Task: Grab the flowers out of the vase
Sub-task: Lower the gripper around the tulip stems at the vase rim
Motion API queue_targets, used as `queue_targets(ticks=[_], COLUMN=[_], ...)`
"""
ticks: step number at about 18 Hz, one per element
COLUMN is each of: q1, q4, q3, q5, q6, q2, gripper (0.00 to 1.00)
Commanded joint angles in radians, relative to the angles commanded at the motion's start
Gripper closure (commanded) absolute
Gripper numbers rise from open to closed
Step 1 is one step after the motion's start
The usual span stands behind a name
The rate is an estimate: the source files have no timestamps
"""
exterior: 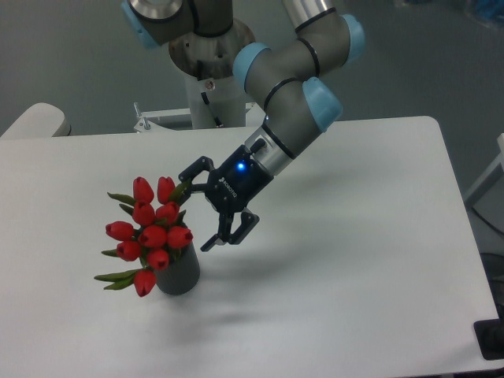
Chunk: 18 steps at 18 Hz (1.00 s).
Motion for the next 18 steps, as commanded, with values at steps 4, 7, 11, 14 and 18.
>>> queue_targets(ticks=[4,7,11,14,18], q1=[-0.031,-0.051,-0.066,-0.069,-0.061], q4=[0.017,0.040,0.041,0.041,0.041], q3=[0.009,0.006,0.005,0.008,0.011], q5=[-0.005,-0.005,-0.005,-0.018,-0.057], q6=[-0.015,-0.017,-0.017,-0.017,-0.017], q2=[-0.014,-0.034,-0.040,-0.046,-0.051], gripper=[0.00,0.00,0.00,0.00,0.14])
